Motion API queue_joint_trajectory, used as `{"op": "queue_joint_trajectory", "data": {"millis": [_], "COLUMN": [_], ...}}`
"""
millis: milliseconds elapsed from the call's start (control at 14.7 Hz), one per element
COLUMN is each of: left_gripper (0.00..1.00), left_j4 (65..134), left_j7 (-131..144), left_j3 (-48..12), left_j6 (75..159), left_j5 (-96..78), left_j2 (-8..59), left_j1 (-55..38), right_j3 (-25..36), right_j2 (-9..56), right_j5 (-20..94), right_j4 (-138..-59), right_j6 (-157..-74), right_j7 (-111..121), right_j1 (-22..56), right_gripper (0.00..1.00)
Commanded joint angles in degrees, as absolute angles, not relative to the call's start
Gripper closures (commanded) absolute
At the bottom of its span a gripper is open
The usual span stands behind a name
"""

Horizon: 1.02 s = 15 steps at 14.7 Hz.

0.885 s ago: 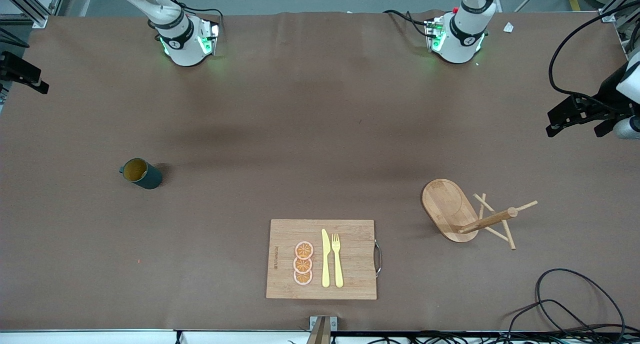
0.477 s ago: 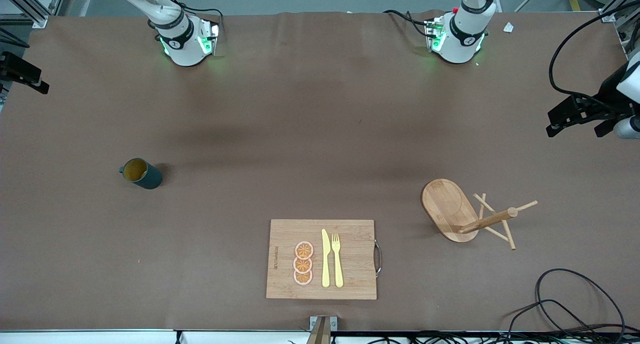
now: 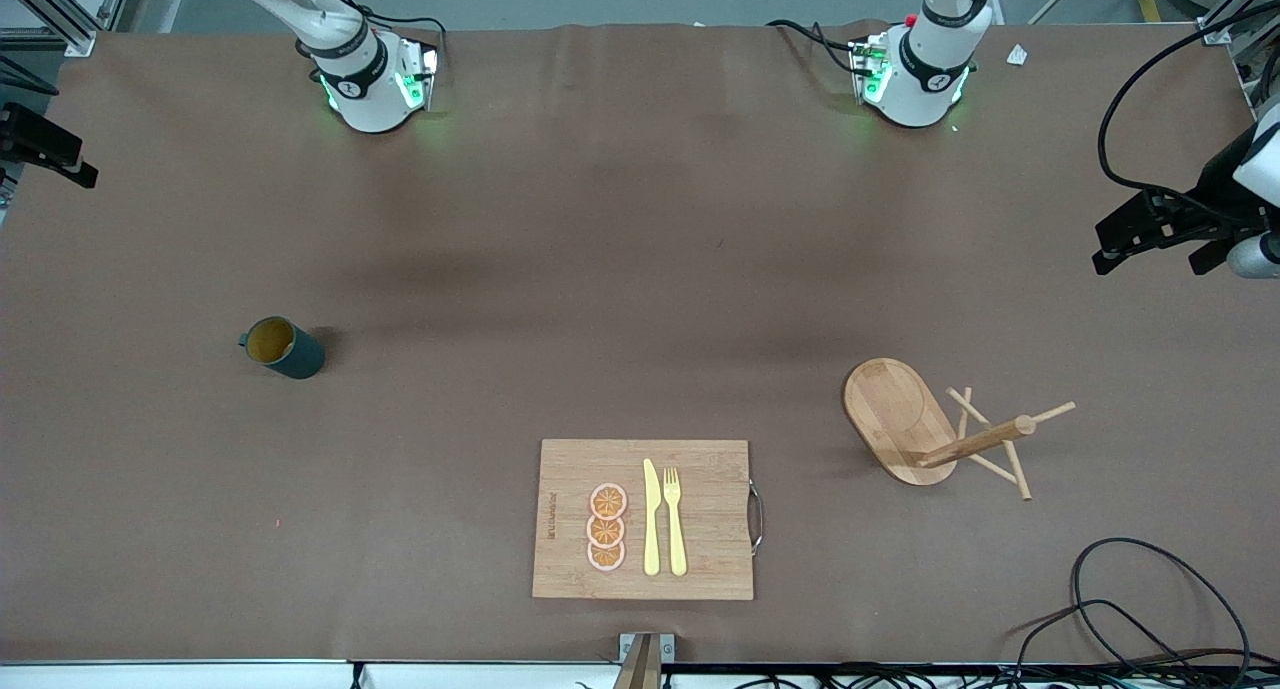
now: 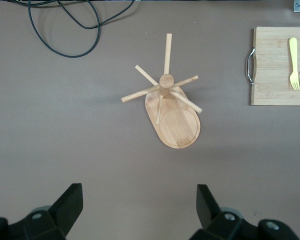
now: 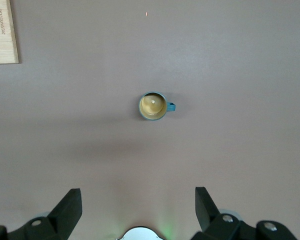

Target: Pass cup and hang on rack

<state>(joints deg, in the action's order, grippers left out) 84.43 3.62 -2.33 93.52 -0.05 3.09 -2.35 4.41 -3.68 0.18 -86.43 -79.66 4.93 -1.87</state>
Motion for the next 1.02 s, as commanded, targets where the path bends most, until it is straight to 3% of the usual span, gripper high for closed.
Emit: {"op": "queue_joint_trajectory", "data": {"millis": [0, 613, 954], "left_gripper": [0.0, 0.0, 0.0], "left_j4": [83.2, 83.2, 83.2], "left_j7": [2.7, 2.7, 2.7], "left_j3": [-2.2, -2.2, -2.2], "left_j6": [93.5, 93.5, 93.5], "left_j5": [-0.5, -0.5, -0.5], "left_j2": [3.6, 3.6, 3.6], "left_j1": [-2.2, -2.2, -2.2], "right_j3": [3.8, 3.8, 3.8], "right_j2": [-4.6, 10.2, 13.9], "right_j5": [-0.4, 0.6, 0.4], "right_j4": [-86.7, -84.9, -91.6], "right_j6": [-79.9, -86.1, -95.8], "right_j7": [4.9, 8.1, 21.4], "right_j1": [-2.2, -3.4, -3.4], "right_gripper": [0.0, 0.0, 0.0]}}
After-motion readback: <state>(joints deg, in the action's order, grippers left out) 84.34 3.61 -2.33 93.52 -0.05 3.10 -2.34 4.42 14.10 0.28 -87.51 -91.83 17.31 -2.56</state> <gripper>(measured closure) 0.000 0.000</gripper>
